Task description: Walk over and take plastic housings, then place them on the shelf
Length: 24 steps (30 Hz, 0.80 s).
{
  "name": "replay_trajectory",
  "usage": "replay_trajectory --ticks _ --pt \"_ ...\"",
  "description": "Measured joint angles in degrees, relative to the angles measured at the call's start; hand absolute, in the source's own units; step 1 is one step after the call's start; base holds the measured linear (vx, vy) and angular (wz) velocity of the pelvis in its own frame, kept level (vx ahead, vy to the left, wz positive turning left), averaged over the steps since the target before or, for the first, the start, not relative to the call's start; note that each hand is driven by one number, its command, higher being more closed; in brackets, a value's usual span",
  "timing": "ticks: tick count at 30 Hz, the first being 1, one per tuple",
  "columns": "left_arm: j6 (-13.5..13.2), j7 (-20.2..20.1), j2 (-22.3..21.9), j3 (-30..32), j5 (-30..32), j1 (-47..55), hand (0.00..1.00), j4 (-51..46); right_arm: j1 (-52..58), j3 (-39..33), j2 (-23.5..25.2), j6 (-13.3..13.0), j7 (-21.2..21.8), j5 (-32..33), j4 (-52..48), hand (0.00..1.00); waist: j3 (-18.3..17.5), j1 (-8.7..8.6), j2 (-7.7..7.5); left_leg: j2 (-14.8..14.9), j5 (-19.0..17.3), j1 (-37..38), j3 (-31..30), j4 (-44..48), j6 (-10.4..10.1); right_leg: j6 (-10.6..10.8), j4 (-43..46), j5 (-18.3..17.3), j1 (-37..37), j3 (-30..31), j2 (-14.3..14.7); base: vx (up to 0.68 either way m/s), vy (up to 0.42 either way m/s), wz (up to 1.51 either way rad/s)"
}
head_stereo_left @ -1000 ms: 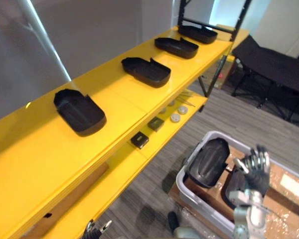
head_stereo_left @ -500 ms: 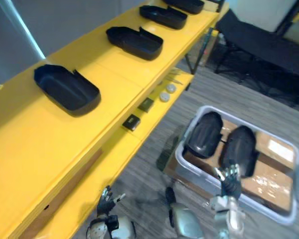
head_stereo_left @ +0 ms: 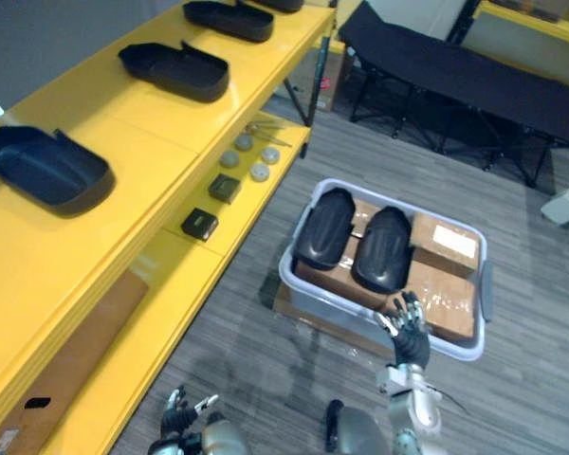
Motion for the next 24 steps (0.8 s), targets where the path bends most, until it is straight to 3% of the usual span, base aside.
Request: replay_trajectory --ticks 1,2,4,5,6,7,8,9,12,13,15,17,20,24 --pt "-0.2 0.0 0.2 1.1 -0.2 0.7 0.0 0.1 0.1 0.2 0.1 0.0 -0.4 -1.0 -0.1 0.0 -0.5 -0.02 -0.74 1.1 0.5 -0.2 -0.1 0.2 -1.6 4.5 -2.1 -2.5 1.0 -1.1 1.0 0.0 -0.495 -0.43" --pt "-0.5 0.1 -1.3 1.6 -2.4 0.5 0.0 1.0 -1.0 -0.6 -1.5 0.2 -1.7 -1.9 -0.2 0.0 -0.4 0.28 1.26 4.2 1.5 -1.0 -0.3 -0.1 -2.1 3.2 -5.5 -3.1 1.8 -3.1 4.7 -0.02 -0.469 -0.35" --pt "-1.0 -0.2 -3.0 1.4 -5.3 0.7 0.0 0.9 -1.3 -3.6 -3.9 0.2 -3.6 -4.6 -1.0 0.0 0.4 -0.33 3.89 6.1 3.0 -2.4 -2.0 0.4 0.2 2.0 -6.4 -3.7 1.3 -3.1 7.3 -0.05 -0.292 -0.15" --pt "-1.1 -0.4 -3.6 1.4 -6.7 0.8 0.0 0.9 -1.1 -5.4 -5.1 0.6 -4.8 -6.0 -1.1 0.0 0.8 -0.34 4.66 6.5 4.0 -3.6 -3.1 2.2 1.3 1.3 -6.4 -4.2 1.3 -3.1 7.7 -0.05 -0.217 0.02" --pt "-1.3 -1.1 -4.0 1.4 -6.7 1.3 0.0 0.8 -1.0 -7.8 -6.7 1.3 -6.2 -6.7 -1.1 0.0 1.4 -0.36 5.19 6.6 5.8 -5.9 -5.0 7.0 3.9 0.9 -7.2 -4.0 2.1 -3.0 7.6 -0.04 -0.164 -0.01" --pt "-1.7 -1.6 -4.1 1.3 -6.5 1.9 0.0 0.9 -1.0 -9.2 -6.9 1.3 -7.1 -6.7 -1.3 0.0 2.2 -0.35 4.84 6.2 5.9 -7.6 -6.6 10.7 4.7 0.4 -8.5 -3.4 3.4 -2.6 7.3 -0.04 -0.133 -0.08" --pt "-2.1 -1.9 -4.3 1.2 -6.2 2.5 0.0 0.9 -1.2 -10.1 -7.3 1.3 -7.6 -6.9 -1.5 0.0 2.3 -0.23 4.92 4.9 4.2 -8.2 -8.2 11.9 4.4 0.4 -9.4 -3.0 4.0 -2.0 7.0 -0.02 -0.022 -0.34" --pt "-2.5 -2.3 -5.3 1.2 -6.2 3.9 0.0 0.4 -2.2 -12.4 -8.5 1.3 -8.9 -8.1 -2.1 0.0 2.4 -0.06 5.3 -0.3 1.5 -8.0 -11.3 10.0 3.1 0.8 -11.1 -2.4 4.7 -1.0 5.6 0.0 0.053 -0.36" --pt "-3.0 -3.2 -5.7 0.9 -6.2 3.7 0.0 -0.1 -5.5 -16.3 -10.4 1.7 -11.4 -8.9 -2.1 0.0 3.8 0.5 7.02 -6.6 1.5 -7.4 -13.7 0.4 2.4 1.7 -12.3 -0.9 3.8 -0.2 4.9 -0.01 0.132 -0.3" --pt "-3.1 -3.5 -5.3 0.8 -6.0 3.2 0.0 -0.3 -7.0 -17.1 -10.5 2.5 -12.4 -8.9 -1.3 0.0 4.1 0.85 6.69 -8.4 1.9 -6.7 -13.4 -1.9 2.2 2.7 -13.8 0.1 3.8 -0.4 3.8 0.0 0.159 -0.17" --pt "-3.3 -4.5 -4.5 1.0 -4.9 3.2 0.0 -0.8 -9.9 -18.3 -11.5 3.5 -13.4 -8.9 0.3 0.0 5.5 1.66 5.24 -10.1 1.6 -6.5 -12.7 -2.1 2.9 3.9 -15.9 2.4 4.1 -0.6 2.4 0.04 0.121 -0.1" --pt "-2.8 -4.9 -3.6 0.8 -2.0 2.9 0.0 -0.9 -15.8 -18.9 -13.6 5.6 -14.6 -8.1 4.1 0.0 6.3 1.88 4.84 -11.2 1.7 -7.2 -12.5 -1.1 3.7 4.7 -17.6 4.6 4.8 -0.9 1.3 0.08 0.14 -0.01" --pt "-3.1 -4.5 -2.9 -0.5 -1.9 -0.5 0.0 -3.4 -26.6 -19.1 -17.8 8.2 -15.5 -5.9 9.9 0.0 9.0 3.12 5.35 -12.1 1.6 -9.6 -14.3 0.4 4.0 4.8 -20.3 7.3 4.9 -1.8 1.3 0.07 0.078 0.07" --pt "-3.5 -3.5 -2.9 -1.4 -4.6 -3.7 0.0 -6.9 -37.8 -19.1 -22.5 10.9 -16.6 -4.3 16.4 0.0 11.6 3.66 5.9 -12.4 1.5 -12.7 -16.7 1.3 4.1 4.7 -21.6 8.4 4.2 -4.3 1.5 -0.01 0.014 0.27"
